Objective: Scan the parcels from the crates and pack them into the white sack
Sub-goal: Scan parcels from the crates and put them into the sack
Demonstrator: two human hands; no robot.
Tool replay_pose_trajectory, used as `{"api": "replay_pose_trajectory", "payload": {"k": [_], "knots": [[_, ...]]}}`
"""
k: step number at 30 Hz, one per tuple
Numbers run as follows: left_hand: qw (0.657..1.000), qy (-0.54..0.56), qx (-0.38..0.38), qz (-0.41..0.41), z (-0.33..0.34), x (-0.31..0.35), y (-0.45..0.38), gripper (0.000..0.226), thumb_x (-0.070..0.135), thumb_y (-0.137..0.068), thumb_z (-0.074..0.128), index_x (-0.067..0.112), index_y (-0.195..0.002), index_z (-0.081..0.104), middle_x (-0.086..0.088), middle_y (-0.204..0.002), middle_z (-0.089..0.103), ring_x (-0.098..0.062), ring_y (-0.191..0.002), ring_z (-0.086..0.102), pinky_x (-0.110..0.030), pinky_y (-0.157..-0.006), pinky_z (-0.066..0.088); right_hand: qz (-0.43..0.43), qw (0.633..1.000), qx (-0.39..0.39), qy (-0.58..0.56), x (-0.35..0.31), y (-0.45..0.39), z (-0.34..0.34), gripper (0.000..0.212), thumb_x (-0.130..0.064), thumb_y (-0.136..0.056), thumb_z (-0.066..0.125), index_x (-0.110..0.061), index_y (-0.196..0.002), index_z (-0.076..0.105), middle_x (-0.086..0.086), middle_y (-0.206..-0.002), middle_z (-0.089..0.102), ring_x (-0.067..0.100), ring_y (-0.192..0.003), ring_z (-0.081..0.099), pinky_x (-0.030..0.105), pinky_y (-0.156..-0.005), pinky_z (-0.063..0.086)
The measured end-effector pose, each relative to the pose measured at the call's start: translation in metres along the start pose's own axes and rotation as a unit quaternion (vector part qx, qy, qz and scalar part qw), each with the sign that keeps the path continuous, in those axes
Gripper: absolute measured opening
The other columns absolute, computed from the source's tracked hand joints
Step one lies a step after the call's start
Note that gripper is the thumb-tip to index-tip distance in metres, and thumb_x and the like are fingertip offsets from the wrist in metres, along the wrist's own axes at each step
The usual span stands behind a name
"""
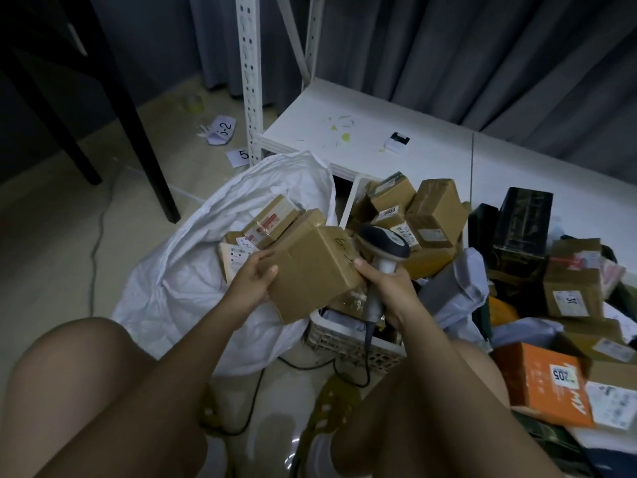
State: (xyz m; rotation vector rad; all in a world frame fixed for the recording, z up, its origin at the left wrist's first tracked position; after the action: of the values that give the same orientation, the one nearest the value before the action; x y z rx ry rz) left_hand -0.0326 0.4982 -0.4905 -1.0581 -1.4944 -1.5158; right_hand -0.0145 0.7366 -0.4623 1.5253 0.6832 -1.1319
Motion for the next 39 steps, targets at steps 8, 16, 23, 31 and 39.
{"api": "replay_pose_trajectory", "payload": {"k": [8, 16, 23, 31, 39], "knots": [[0.979, 0.178, -0.069, -0.077, 0.068, 0.004, 0.01, 0.032, 0.039, -0.1, 0.041, 0.021, -0.124, 0.05, -0.005, -0.121, 0.062, -0.023, -0.106, 0.064, -0.038, -0.079, 0.057, -0.081, 0.995, 0.045, 0.022, -0.016, 0.005, 0.002, 0.01, -0.003, -0.077, 0.078, -0.002, -0.079, 0.067, 0.007, -0.079, 0.071, 0.02, -0.076, 0.068, 0.037, -0.076, 0.058], [0.995, -0.014, -0.052, -0.084, 0.069, -0.004, 0.015, 0.109, 0.043, -0.075, 0.074, 0.025, -0.15, -0.003, -0.003, -0.15, 0.033, -0.023, -0.129, 0.044, -0.039, -0.098, 0.047, -0.015, 0.999, -0.042, 0.029, 0.014, 0.011, 0.001, 0.023, -0.009, -0.081, 0.076, 0.003, -0.098, 0.066, 0.007, -0.075, 0.068, 0.013, -0.063, 0.064, 0.031, -0.069, 0.054], [0.994, -0.016, -0.059, -0.092, 0.055, -0.017, 0.017, 0.07, 0.031, -0.087, 0.066, 0.019, -0.145, 0.027, 0.005, -0.132, 0.049, -0.01, -0.105, 0.051, -0.027, -0.086, 0.042, 0.025, 0.999, 0.008, 0.038, 0.03, 0.009, -0.005, 0.031, -0.013, -0.083, 0.074, -0.006, -0.11, 0.061, 0.01, -0.101, 0.071, 0.023, -0.092, 0.069, 0.036, -0.08, 0.058], [0.984, -0.088, -0.061, -0.145, 0.028, -0.037, 0.021, 0.093, 0.034, -0.091, 0.06, 0.044, -0.146, -0.014, 0.006, -0.127, 0.047, -0.027, -0.114, 0.056, -0.039, -0.09, 0.044, 0.0, 0.996, 0.067, 0.055, 0.034, 0.012, -0.015, 0.042, -0.01, -0.08, 0.078, -0.01, -0.114, 0.054, 0.001, -0.104, 0.063, 0.02, -0.097, 0.059, 0.031, -0.078, 0.044], [0.984, -0.095, -0.034, -0.145, 0.016, -0.028, 0.011, 0.056, 0.062, -0.081, 0.06, 0.021, -0.113, 0.039, -0.002, -0.117, 0.057, -0.023, -0.111, 0.055, -0.045, -0.094, 0.045, -0.001, 0.991, 0.107, 0.076, 0.052, 0.002, -0.009, 0.046, -0.016, -0.079, 0.079, -0.012, -0.118, 0.055, 0.007, -0.115, 0.062, 0.025, -0.105, 0.058, 0.035, -0.083, 0.045]]}}
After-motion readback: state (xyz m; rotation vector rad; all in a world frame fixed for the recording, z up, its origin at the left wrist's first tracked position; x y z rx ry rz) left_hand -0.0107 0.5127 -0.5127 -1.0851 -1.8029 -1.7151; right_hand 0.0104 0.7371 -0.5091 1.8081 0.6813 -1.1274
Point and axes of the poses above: each hand's wrist, its own y-axis away from the middle knuckle, its own z-axis out of the palm, x = y × z, the point moved 5 cm from there along -y, towards the middle knuckle
